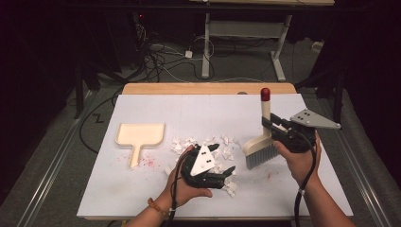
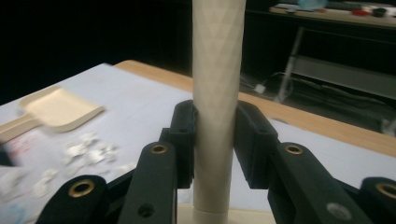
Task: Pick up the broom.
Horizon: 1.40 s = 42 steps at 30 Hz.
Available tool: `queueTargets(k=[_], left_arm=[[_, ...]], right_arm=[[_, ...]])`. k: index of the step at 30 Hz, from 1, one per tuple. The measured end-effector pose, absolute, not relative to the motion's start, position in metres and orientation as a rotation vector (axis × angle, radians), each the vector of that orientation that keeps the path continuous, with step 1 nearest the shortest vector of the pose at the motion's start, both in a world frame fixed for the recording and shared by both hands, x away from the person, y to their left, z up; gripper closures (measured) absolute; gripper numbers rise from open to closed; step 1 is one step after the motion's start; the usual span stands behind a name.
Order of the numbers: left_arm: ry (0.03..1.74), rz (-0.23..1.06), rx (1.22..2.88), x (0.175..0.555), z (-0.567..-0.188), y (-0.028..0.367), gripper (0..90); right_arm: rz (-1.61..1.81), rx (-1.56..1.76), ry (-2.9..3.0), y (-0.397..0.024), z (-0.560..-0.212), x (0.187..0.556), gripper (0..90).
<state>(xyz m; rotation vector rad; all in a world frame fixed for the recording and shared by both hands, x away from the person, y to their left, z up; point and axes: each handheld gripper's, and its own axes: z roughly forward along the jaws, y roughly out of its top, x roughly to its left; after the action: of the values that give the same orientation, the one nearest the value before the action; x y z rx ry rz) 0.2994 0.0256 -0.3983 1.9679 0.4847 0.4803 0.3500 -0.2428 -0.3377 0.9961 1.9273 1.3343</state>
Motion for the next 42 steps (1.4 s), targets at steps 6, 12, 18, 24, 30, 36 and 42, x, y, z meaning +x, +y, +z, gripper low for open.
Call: queueTargets(k=[6,12,18,24,30,36,42], left_arm=[[0.529,0.43,1.94,0.311,-0.401,0.008,24.7],[0.513,0.303,1.933,0.321,-0.412,0.016,47.3],[0.453,0.283,1.964,0.322,-0.411,0.032,63.2],[0.381,0.286,2.045,0.315,-0.403,0.046,65.3],[0.256,0.274,2.129,0.309,-0.395,0.053,65.3],[0.133,0.217,2.19,0.304,-0.394,0.055,65.3],[-0.014,0.14,2.223,0.297,-0.392,0.053,65.2]], right_arm=[[1.365,0.907,1.967,-0.213,-0.337,0.333,71.5],[1.409,0.827,1.991,-0.188,-0.341,0.315,71.5],[1.436,0.782,2.017,-0.185,-0.34,0.306,71.0],[1.462,0.585,2.135,-0.2,-0.341,0.299,58.2],[1.355,0.391,2.314,-0.216,-0.348,0.296,48.6],[1.289,0.255,2.504,-0.213,-0.361,0.298,42.4],[1.198,0.125,2.686,-0.197,-0.382,0.303,46.1]])
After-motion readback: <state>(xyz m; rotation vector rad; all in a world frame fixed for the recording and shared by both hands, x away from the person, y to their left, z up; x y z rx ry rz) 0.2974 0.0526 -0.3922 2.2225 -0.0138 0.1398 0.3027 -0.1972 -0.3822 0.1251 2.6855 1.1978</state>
